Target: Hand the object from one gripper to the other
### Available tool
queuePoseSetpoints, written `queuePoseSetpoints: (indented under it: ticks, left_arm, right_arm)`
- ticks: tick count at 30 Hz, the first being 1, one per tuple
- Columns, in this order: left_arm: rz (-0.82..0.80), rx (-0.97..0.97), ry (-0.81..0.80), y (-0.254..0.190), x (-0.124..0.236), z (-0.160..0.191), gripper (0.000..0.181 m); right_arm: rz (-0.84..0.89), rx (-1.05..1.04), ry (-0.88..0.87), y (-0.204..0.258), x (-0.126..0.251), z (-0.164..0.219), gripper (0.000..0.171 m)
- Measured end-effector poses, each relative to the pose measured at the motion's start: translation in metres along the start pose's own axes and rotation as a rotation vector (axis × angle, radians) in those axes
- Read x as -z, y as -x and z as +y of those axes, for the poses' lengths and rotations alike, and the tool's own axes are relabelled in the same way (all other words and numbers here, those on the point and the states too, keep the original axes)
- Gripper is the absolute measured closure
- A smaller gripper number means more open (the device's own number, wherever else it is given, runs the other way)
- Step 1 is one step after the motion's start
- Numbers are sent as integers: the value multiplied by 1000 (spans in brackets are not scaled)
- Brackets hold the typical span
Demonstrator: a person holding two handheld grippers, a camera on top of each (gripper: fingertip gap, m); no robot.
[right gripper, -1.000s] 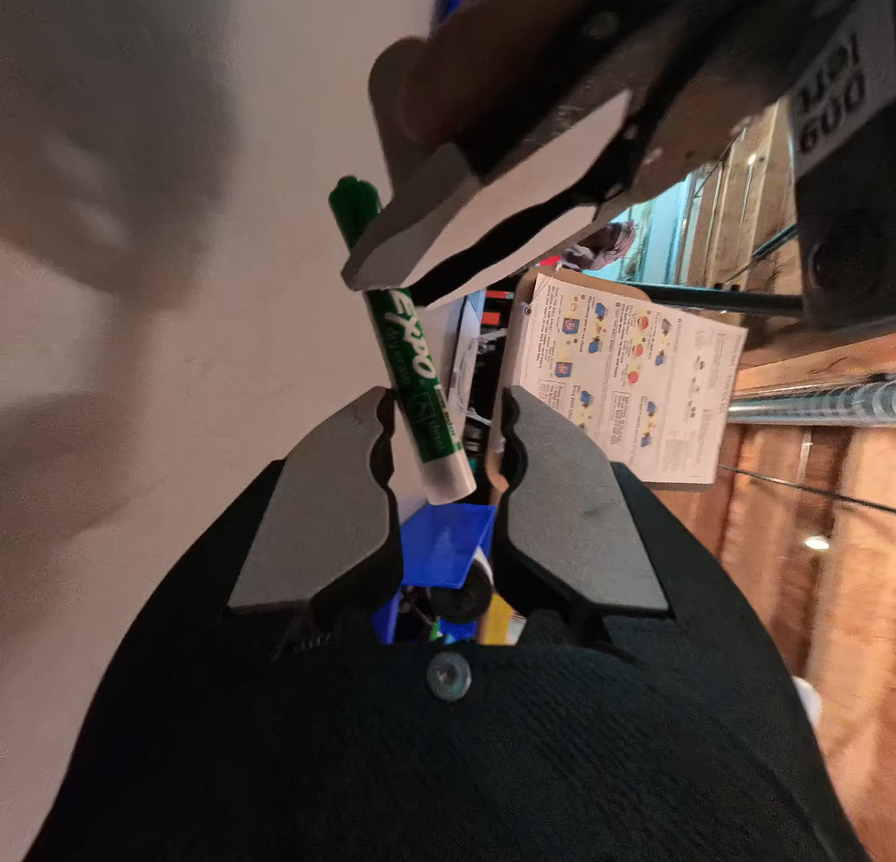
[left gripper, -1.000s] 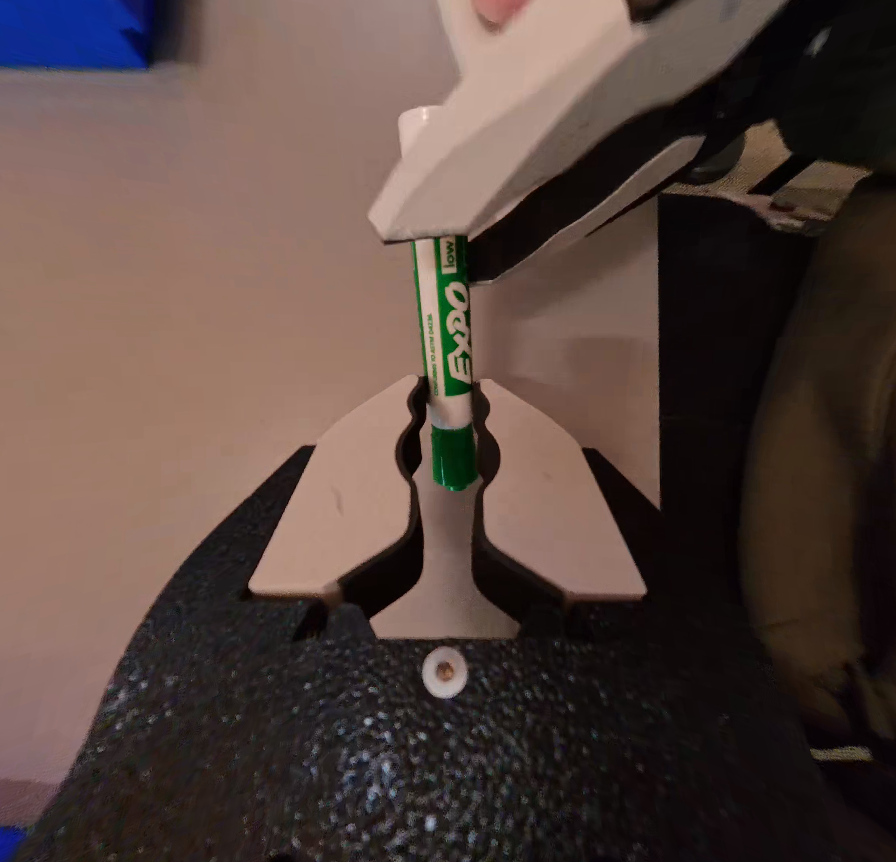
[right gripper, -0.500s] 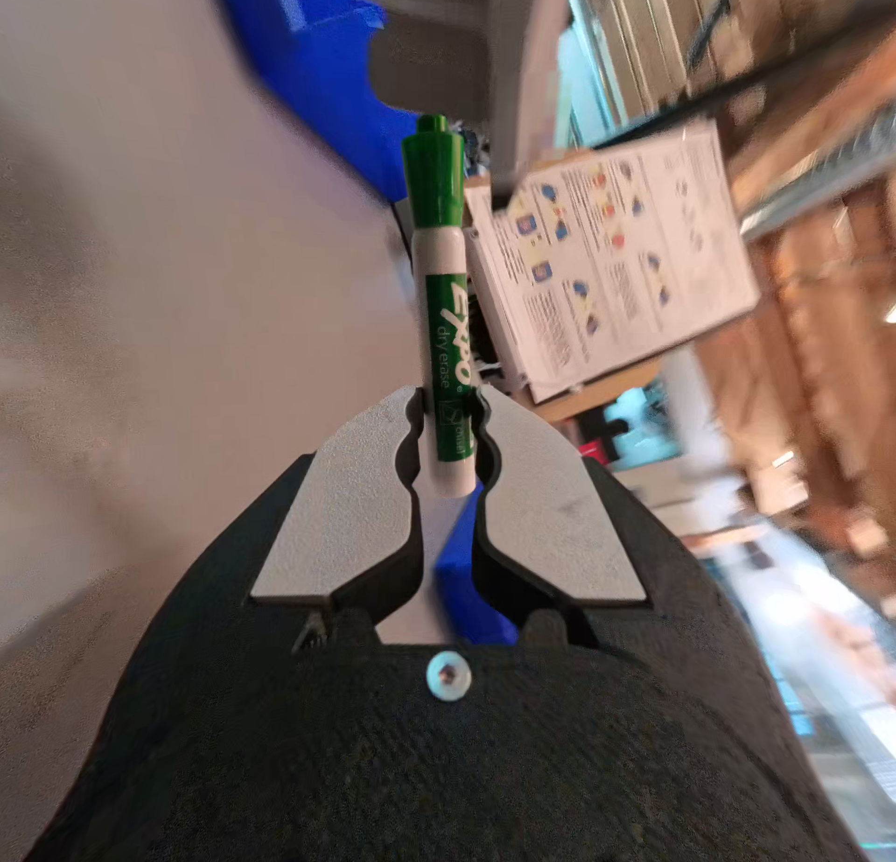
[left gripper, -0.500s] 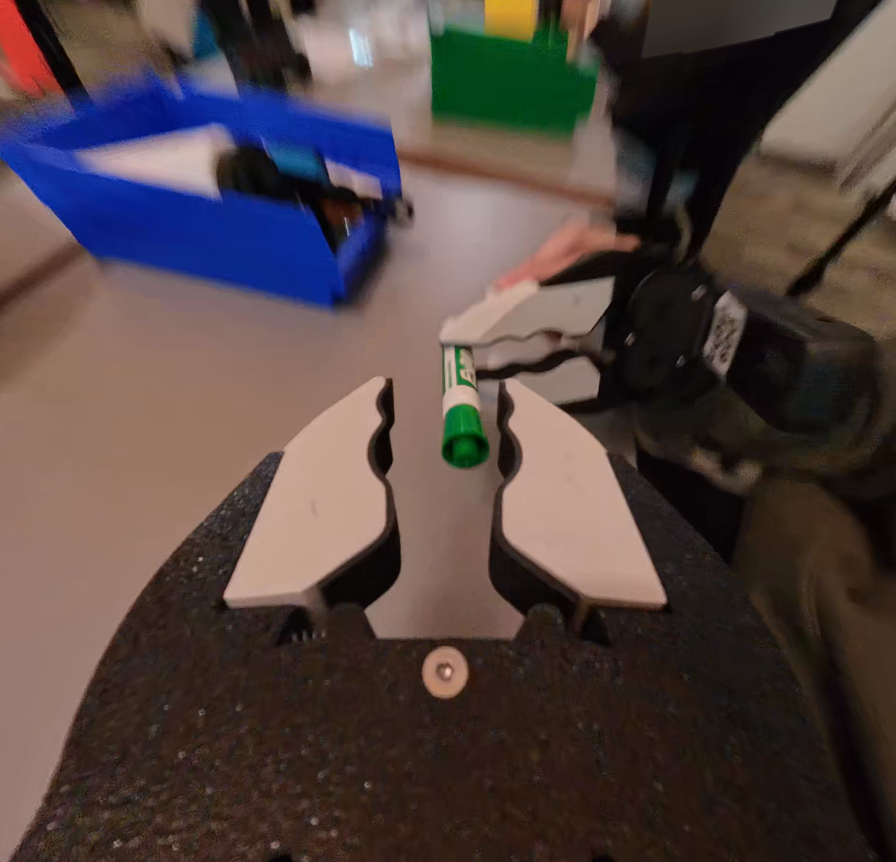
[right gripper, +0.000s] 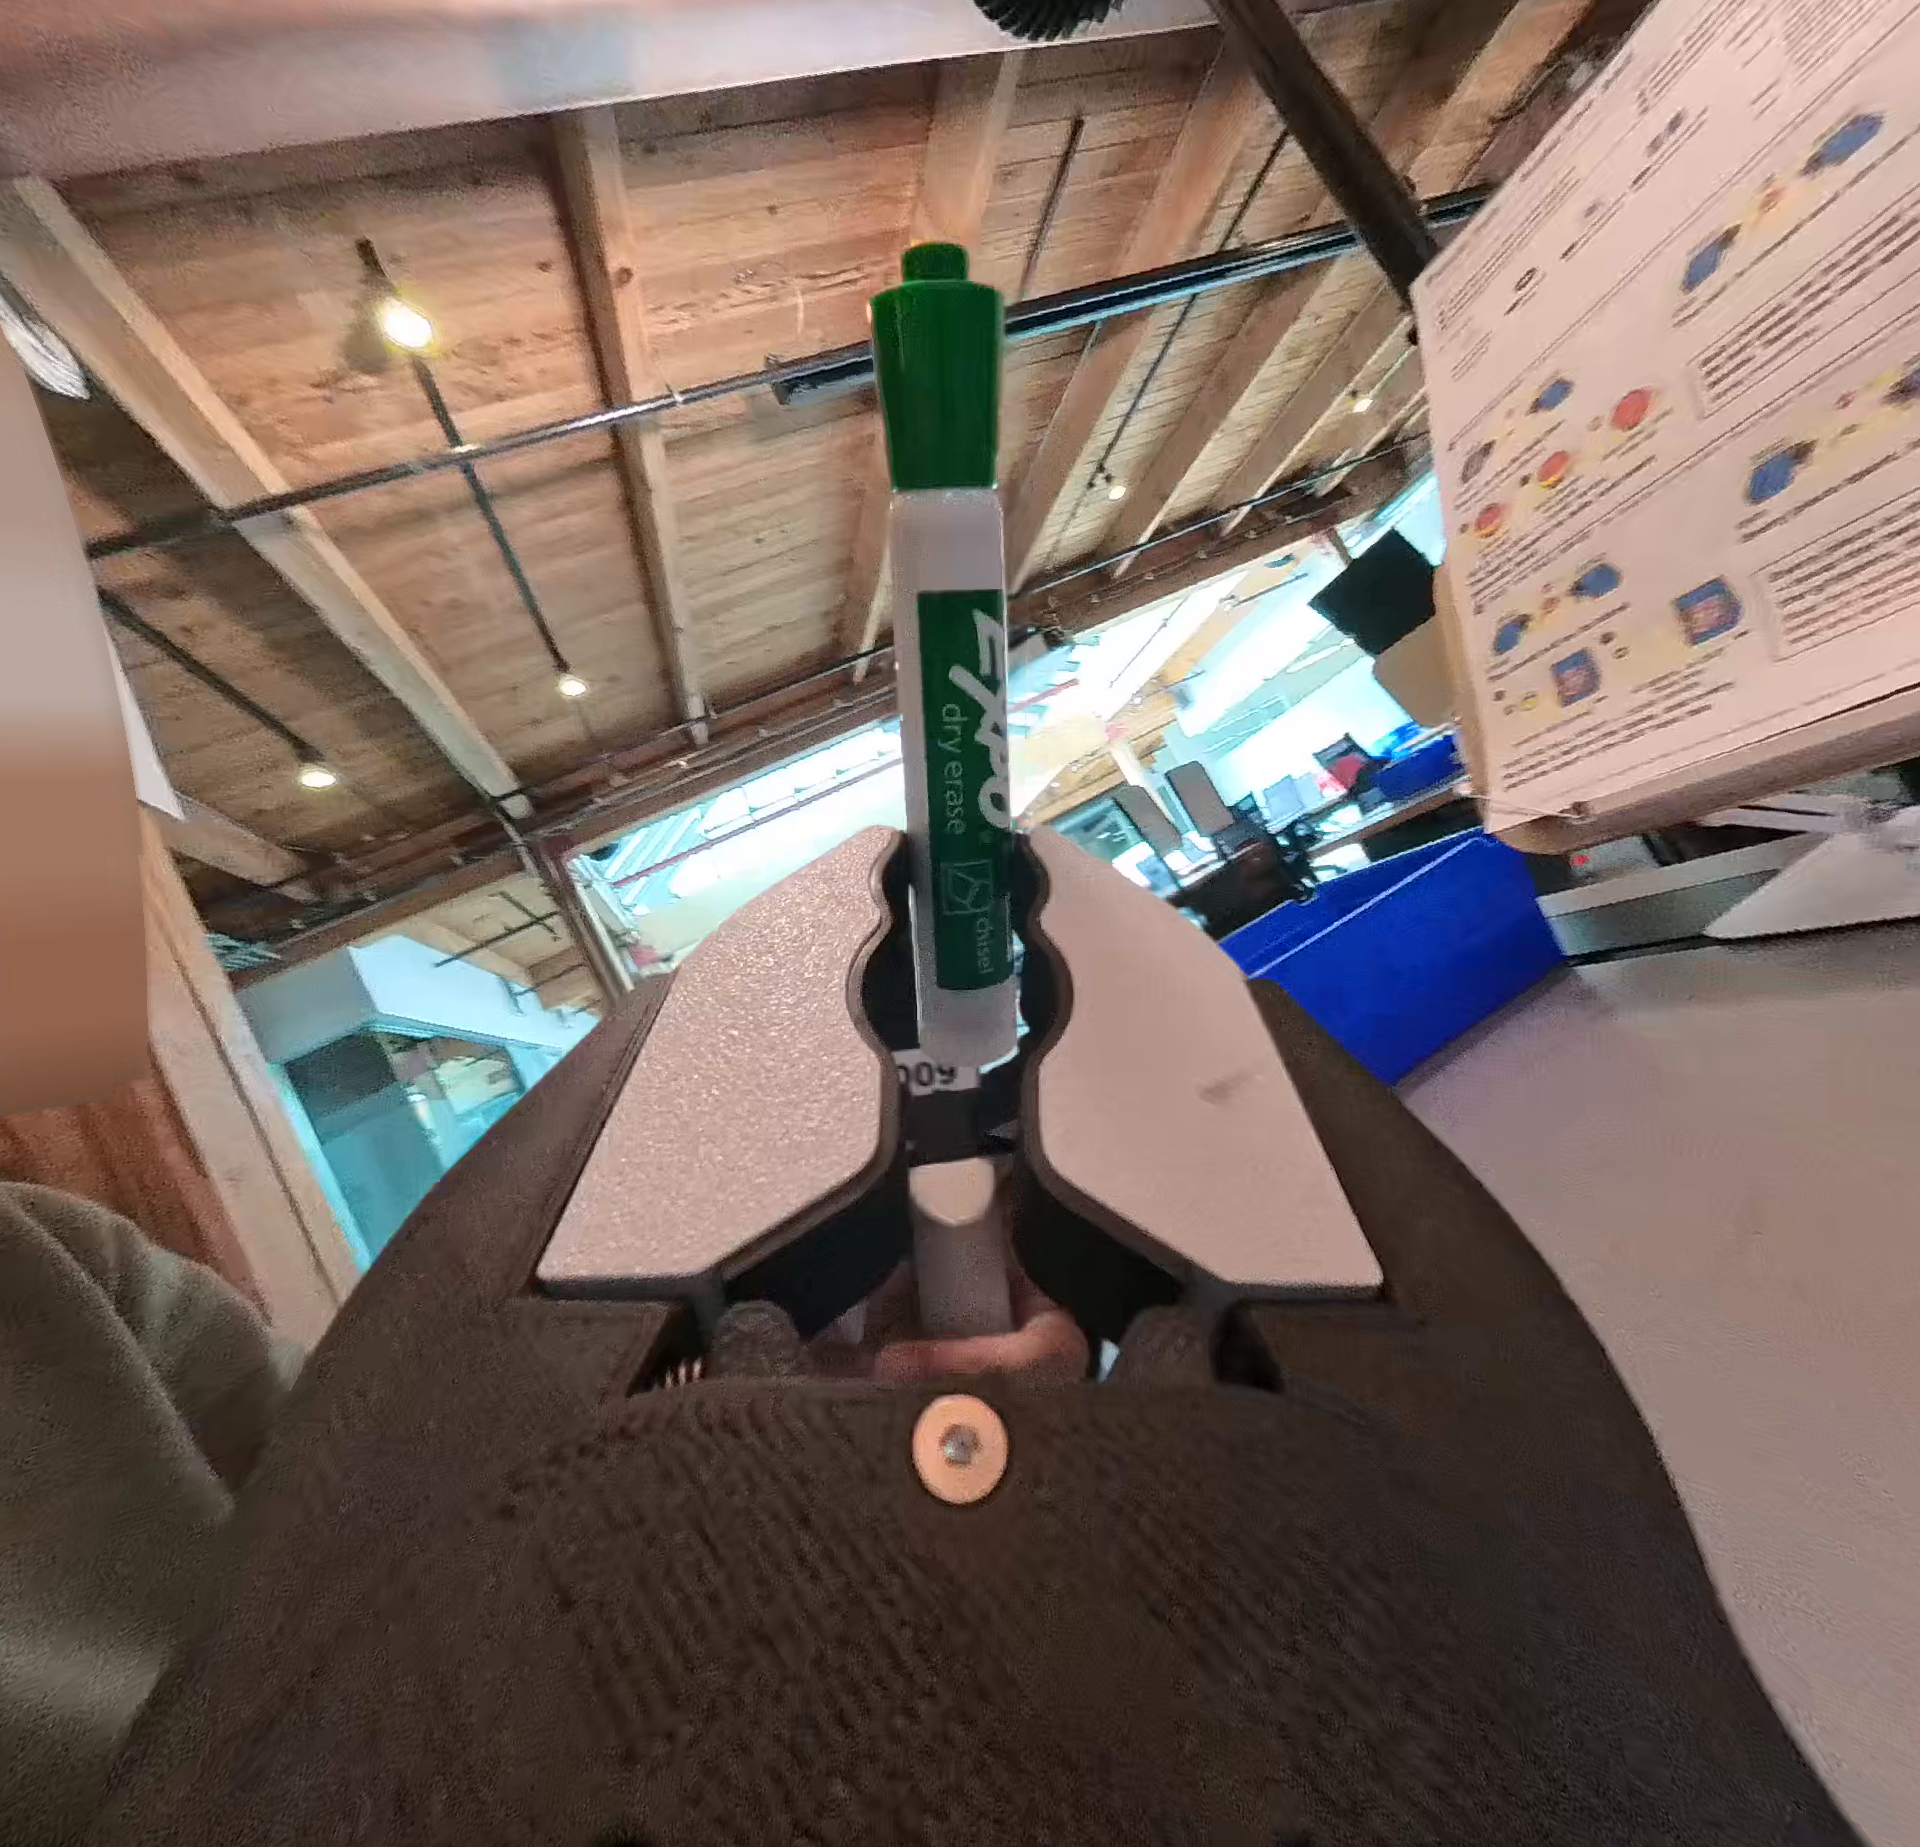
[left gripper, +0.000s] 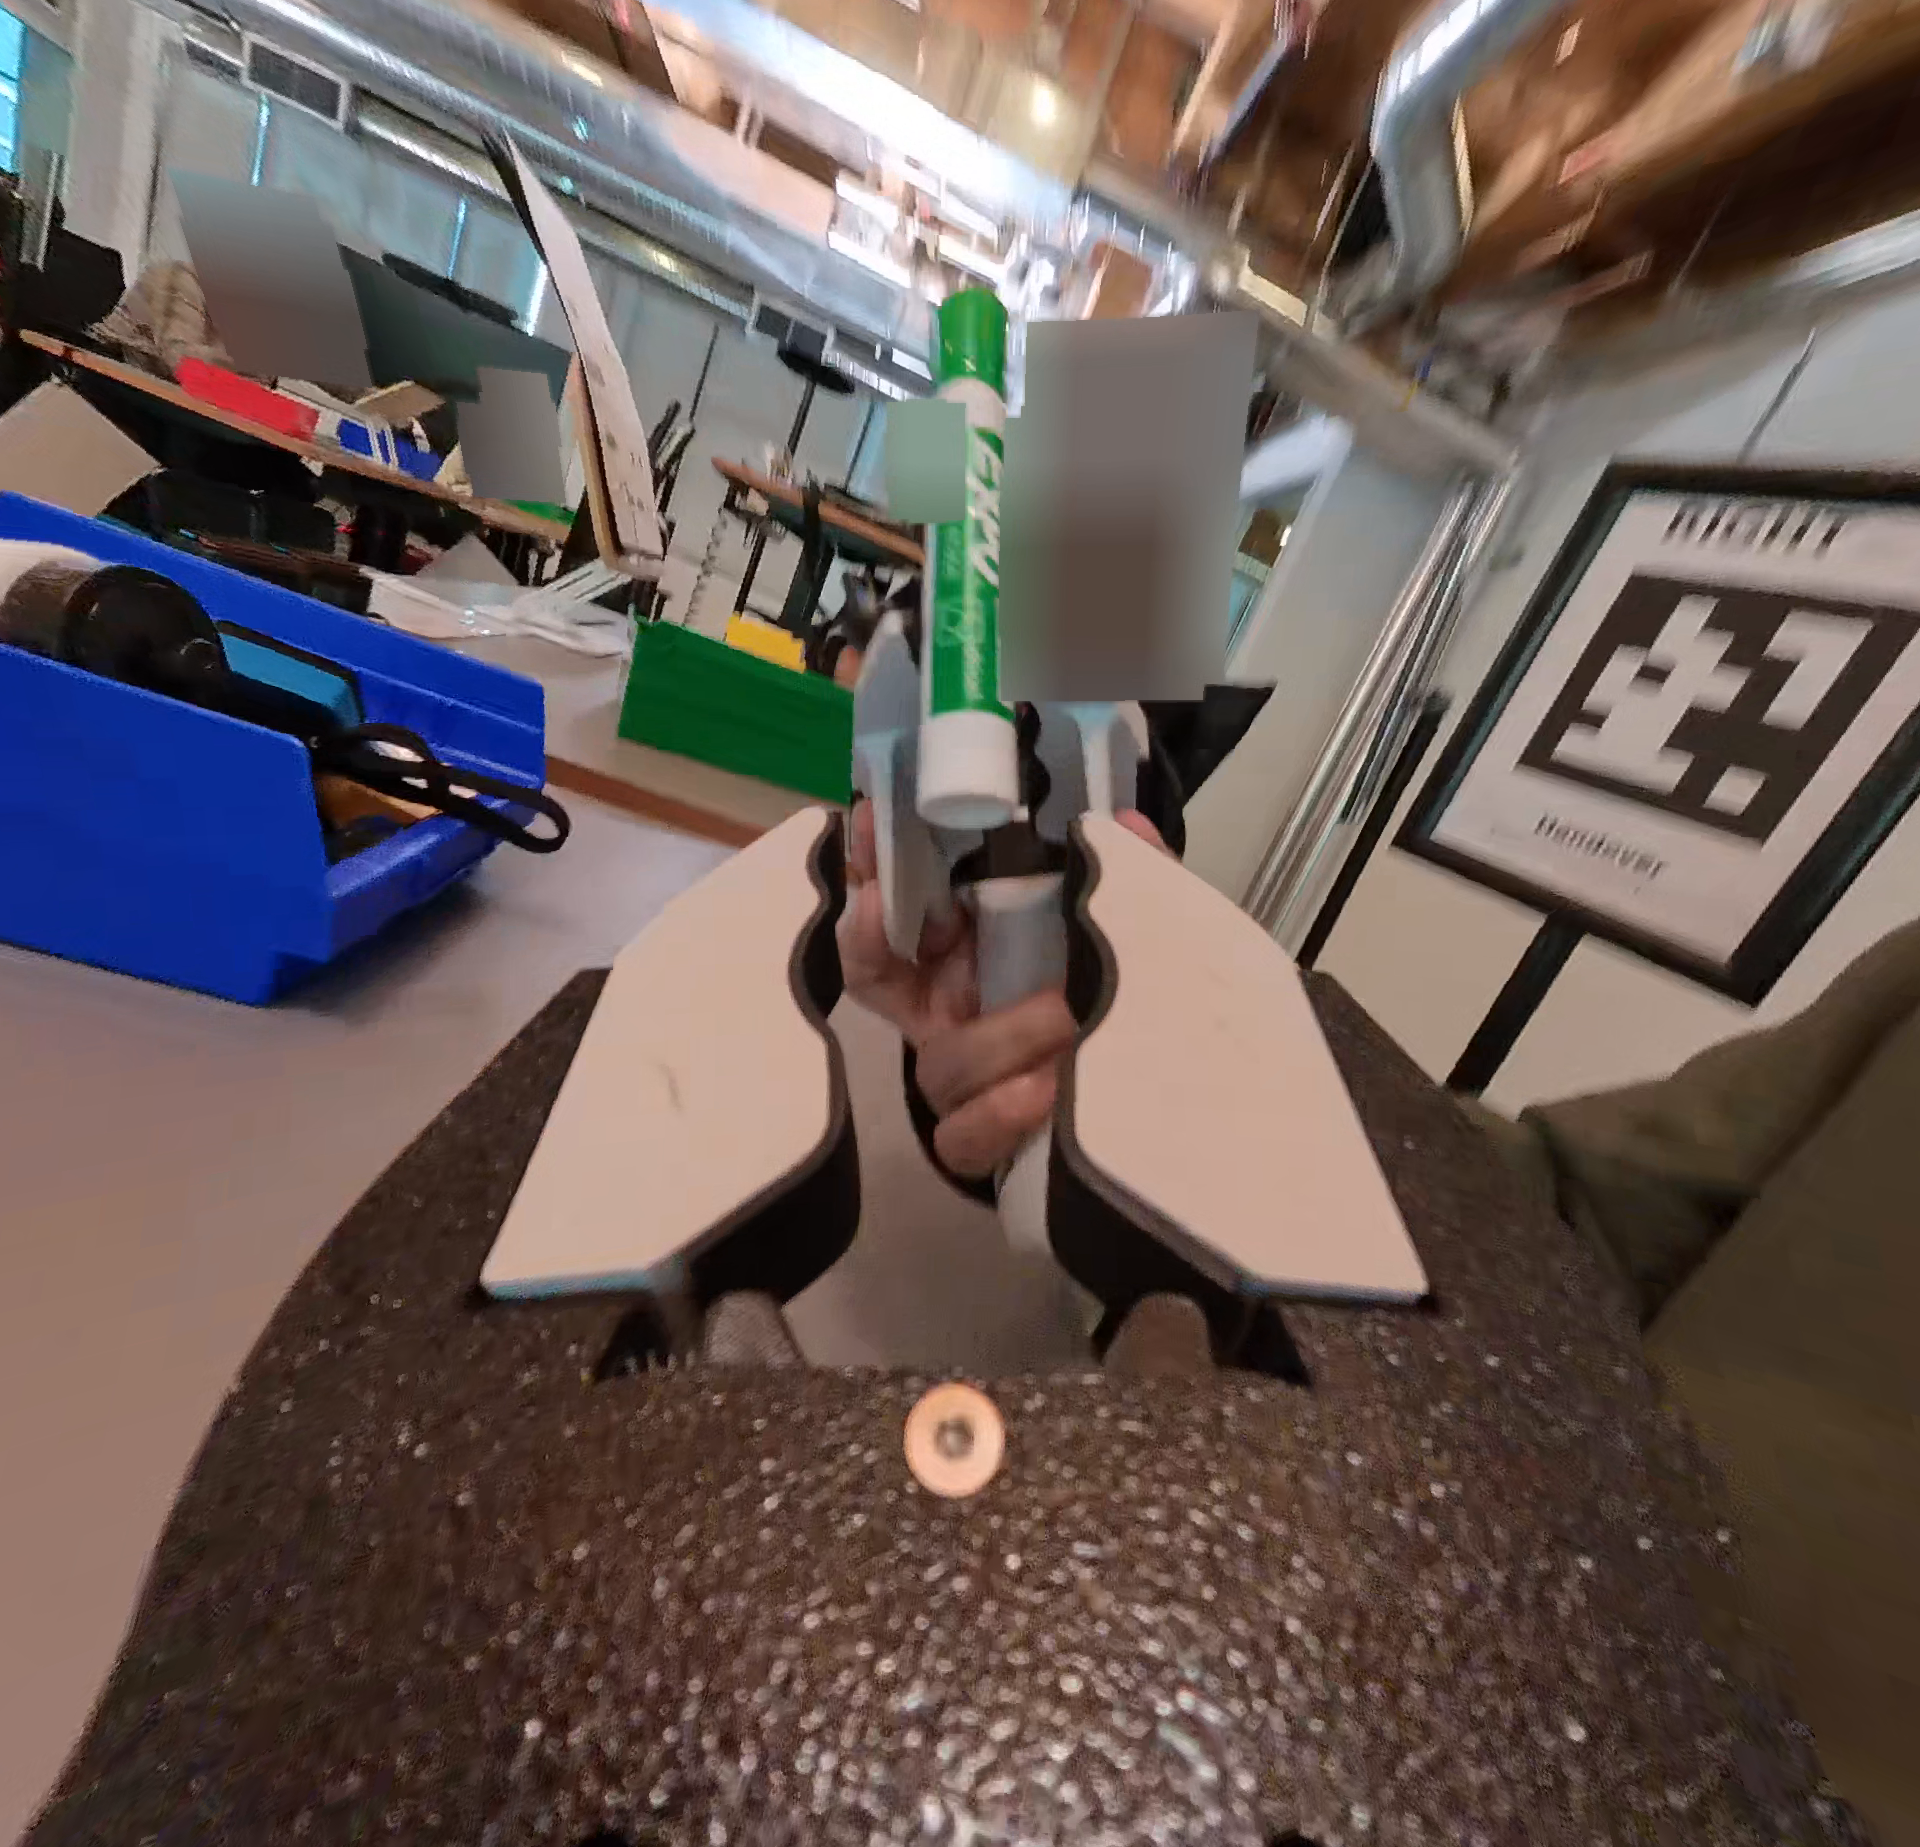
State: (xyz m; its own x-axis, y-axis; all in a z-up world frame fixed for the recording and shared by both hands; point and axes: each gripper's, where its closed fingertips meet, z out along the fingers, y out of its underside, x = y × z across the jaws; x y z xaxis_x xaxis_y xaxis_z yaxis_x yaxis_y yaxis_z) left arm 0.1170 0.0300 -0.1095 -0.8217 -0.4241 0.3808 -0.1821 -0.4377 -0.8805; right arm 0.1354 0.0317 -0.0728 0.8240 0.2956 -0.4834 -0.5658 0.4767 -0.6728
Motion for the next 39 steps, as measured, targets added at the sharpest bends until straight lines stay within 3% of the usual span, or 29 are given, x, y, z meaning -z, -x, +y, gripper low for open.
queuePoseSetpoints:
  ticks: [7, 14, 17, 19, 22, 27, 36, 39]
  left_arm:
    - [106, 219, -68, -8, -5, 0, 156]
    - [15, 92, -35, 4, 3, -1, 161]
    - [-150, -262, 11, 17, 13, -9, 161]
    - [-243, -553, 49, 20, 20, -17, 161]
    - [-349, -979, 171, 24, 27, -19, 162]
    - [-420, -1501, 306, 21, 34, -20, 162]
    - [-299, -1821, 440, 7, 18, 15, 162]
    - [-300, -1879, 464, 8, 17, 18, 162]
  right_arm:
    - [-39, -8, 5, 2, -5, 18, 152]
    - [15, 159, 122, -6, -2, 24, 152]
    - [172, 248, 170, -27, 7, 16, 130]
    - [259, 182, 226, -39, 12, 13, 118]
    - [164, -22, 311, -25, 11, 18, 102]
    - [53, -288, 390, -13, 29, 8, 108]
    - [-7, -376, 515, -7, 51, 12, 118]
    - [30, -361, 570, -15, 59, 21, 145]
